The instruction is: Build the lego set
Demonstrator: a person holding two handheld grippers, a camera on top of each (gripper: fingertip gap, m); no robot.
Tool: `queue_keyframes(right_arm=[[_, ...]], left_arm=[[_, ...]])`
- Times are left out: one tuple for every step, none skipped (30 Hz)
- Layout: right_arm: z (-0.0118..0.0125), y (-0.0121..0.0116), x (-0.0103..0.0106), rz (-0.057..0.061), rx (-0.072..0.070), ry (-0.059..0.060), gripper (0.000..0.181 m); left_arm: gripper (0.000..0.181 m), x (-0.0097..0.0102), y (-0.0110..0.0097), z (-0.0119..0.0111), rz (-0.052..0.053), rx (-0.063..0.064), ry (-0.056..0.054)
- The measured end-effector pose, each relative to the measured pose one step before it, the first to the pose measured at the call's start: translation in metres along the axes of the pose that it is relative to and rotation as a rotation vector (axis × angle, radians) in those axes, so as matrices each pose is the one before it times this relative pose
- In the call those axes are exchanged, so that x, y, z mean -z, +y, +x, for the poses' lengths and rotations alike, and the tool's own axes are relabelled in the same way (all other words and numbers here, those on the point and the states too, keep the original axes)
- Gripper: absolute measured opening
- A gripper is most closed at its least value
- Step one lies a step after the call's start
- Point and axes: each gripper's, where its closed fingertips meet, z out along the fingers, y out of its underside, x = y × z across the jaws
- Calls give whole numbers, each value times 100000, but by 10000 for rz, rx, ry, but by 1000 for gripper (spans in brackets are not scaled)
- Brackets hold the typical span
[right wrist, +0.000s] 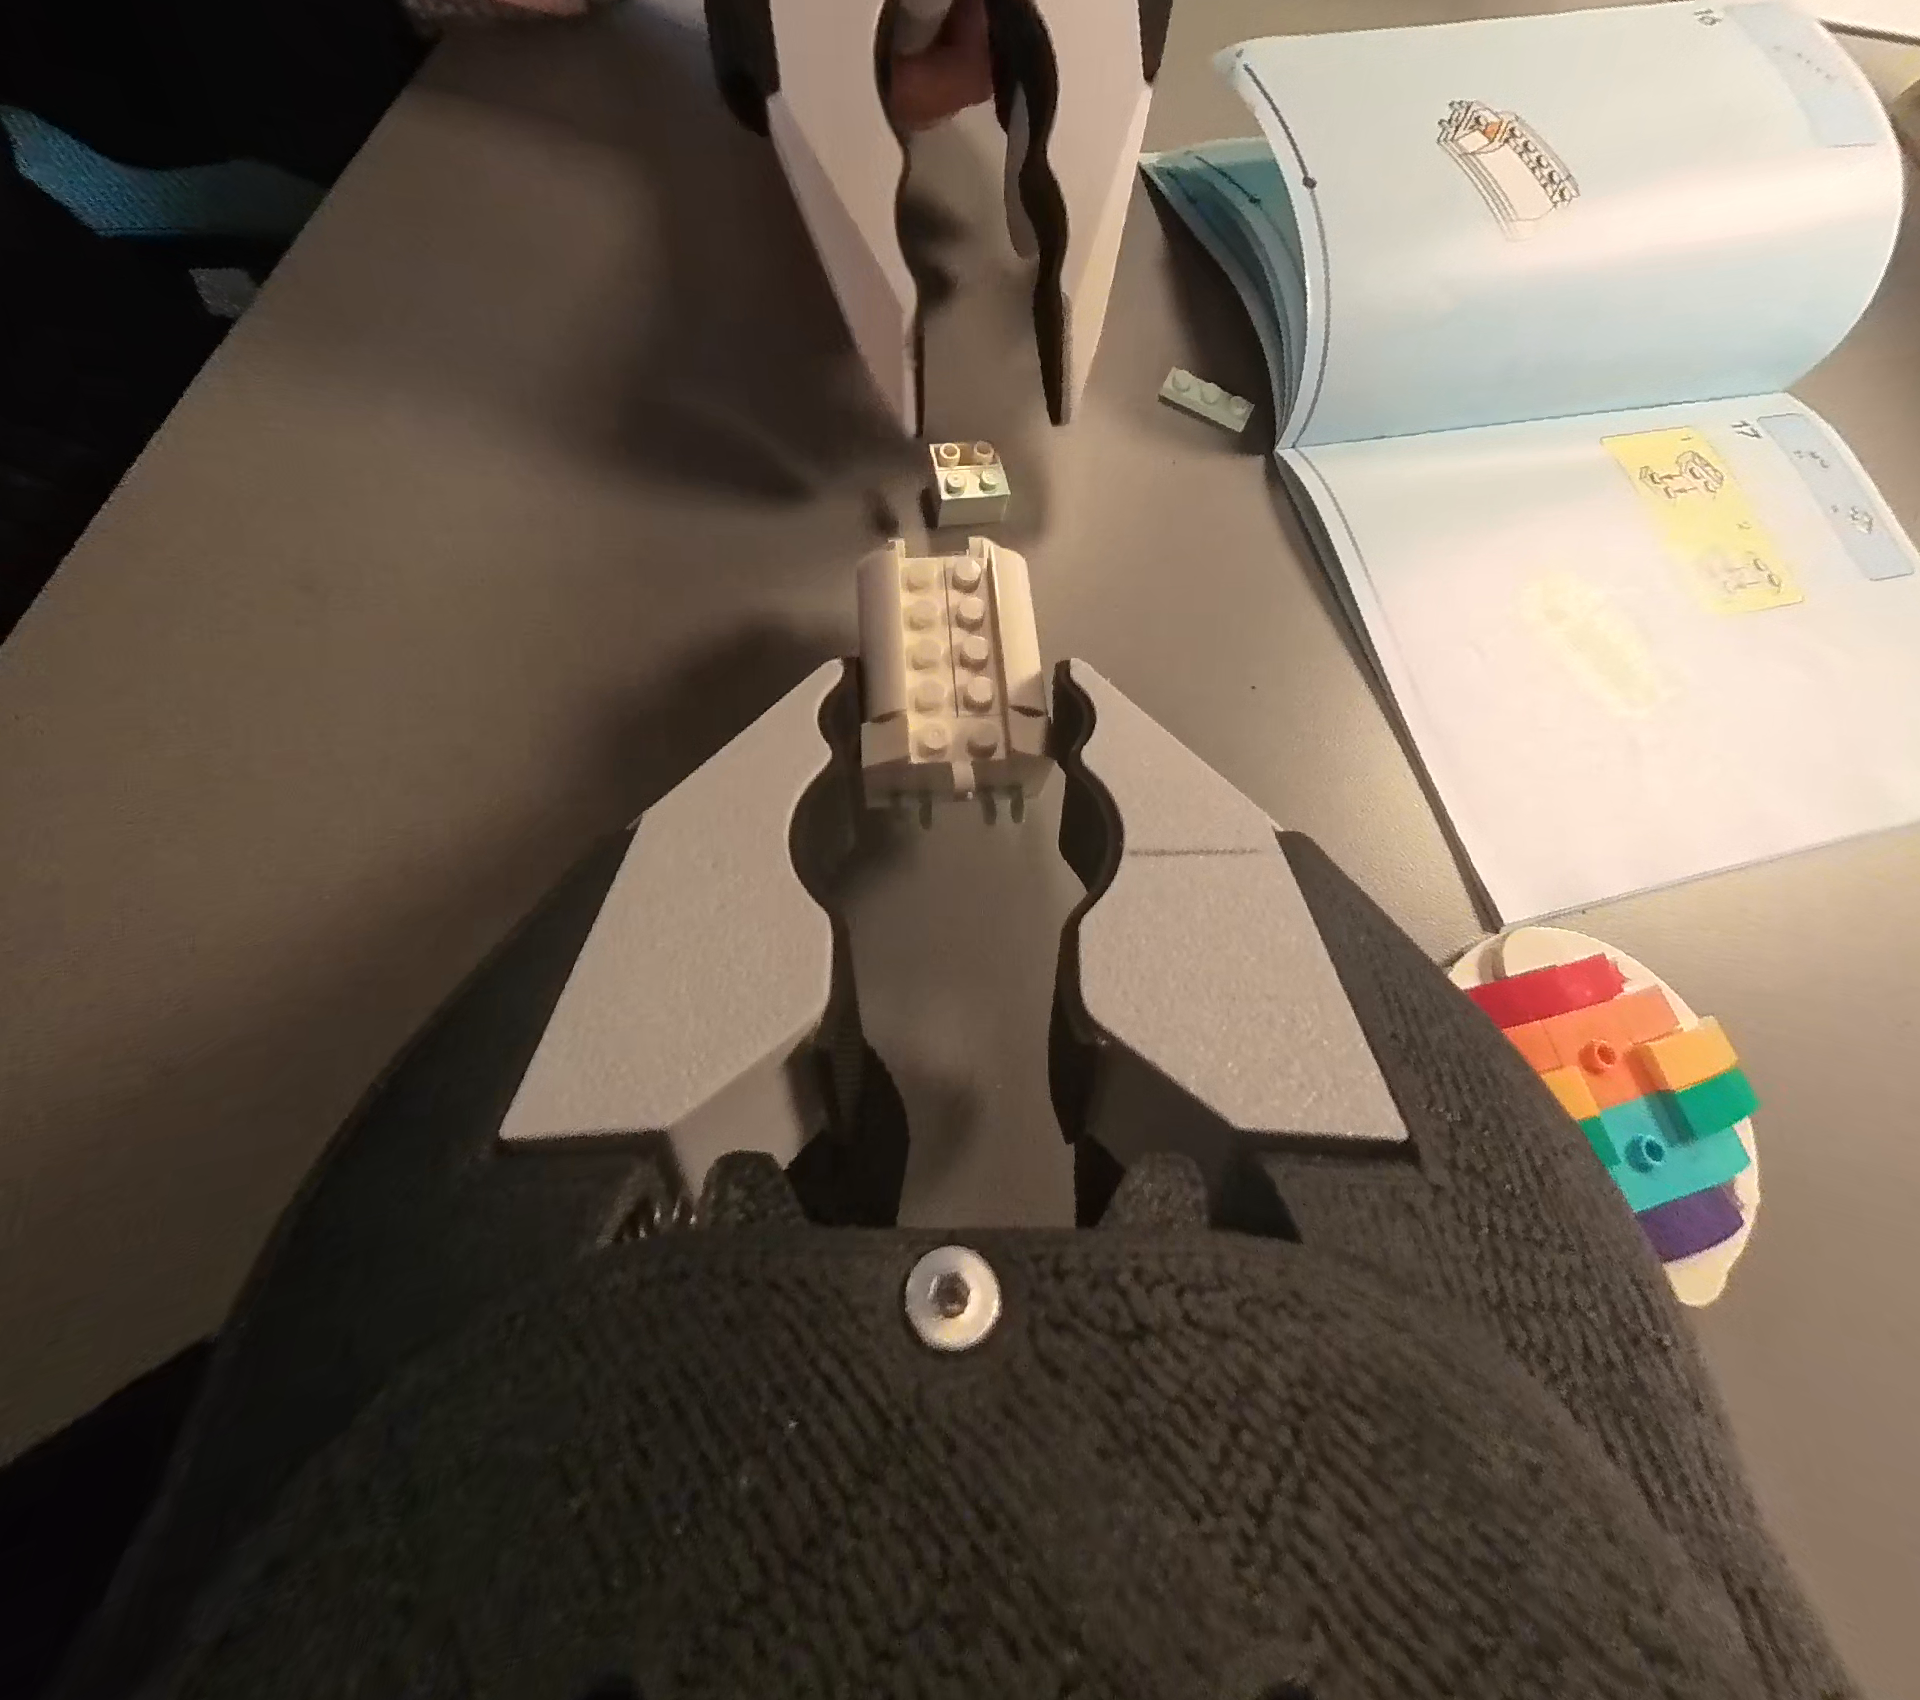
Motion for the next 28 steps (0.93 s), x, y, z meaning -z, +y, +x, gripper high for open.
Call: queue_keyframes(right_arm=[[12,16,-20,-17,2,2,35],[4,7,-4,-10,-1,5,35],[8,13,-8,-6,-5,5,35],[5,2,-4,-4,-8,3,35],[17,3,-7,-5,-9,3,35],[8,2,-9,-8,-7,1,35],[3,17,-6,-9,-2,0,35],[-8,11,-14,-11,2,2,35],[5,16,-14,-14,1,2,35],[-6,16,-16,-17,1,-1,35],[2,19,-13,-16,1,-1,35],[-8,13,-18,-15,1,-2,35],[-5,23,-20,-13,-1,-4,35],[-2,11,0,-11,-2,-5,35],[1,10,-15,-8,-2,-5,35],[-4,4,-3,-6,-4,-5,35],[-6,13,-8,-6,-6,-5,35],[-2,2,-4,-4,-4,-4,35],[3,1,-4,-4,0,-2,35],[-11,13,-5,-7,1,-2,35],[-6,15,-10,-10,2,-3,35],[-2,12,-16,-11,3,-5,35],[-8,16,-9,-11,4,-5,35],[-15,14,-12,-13,3,-4,35],[4,14,-15,-13,2,1,35],[-9,15,-11,-14,4,0,35],[-11,15,-16,-17,7,-7,35],[-18,27,-20,-19,7,-11,35]], left_arm=[[28,0,-5,-40,7,39,-3],[28,-29,43,-33,-26,53,5],[29,-54,56,10,-48,38,33],[30,-54,75,11,-55,20,22],[30,-63,69,69,-57,10,49],[30,-52,75,100,-57,10,72],[30,-57,72,66,-57,16,50],[30,-56,73,50,-59,21,46],[30,-50,75,35,-58,31,46],[30,-58,60,-5,-48,29,18],[30,-32,44,24,-36,12,27],[30,-22,30,15,-25,4,14],[30,-26,22,7,-19,6,8],[30,-25,25,19,-22,5,17],[30,-30,28,6,-30,10,15],[30,-41,52,-14,-39,17,3],[30,-46,55,3,-48,13,7],[29,-52,68,-25,-55,12,-6],[29,-47,61,-18,-56,4,-19],[29,-57,61,-13,-50,0,-12],[29,-40,40,9,-41,-6,5],[28,-29,43,7,-33,0,5],[28,-23,27,-5,-24,10,-3],[28,-9,15,-5,-12,9,3],[28,-13,7,-12,-6,7,-2],[28,2,4,-4,-3,1,-3],[27,-2,-4,3,3,2,1],[27,8,-11,2,6,4,4]])
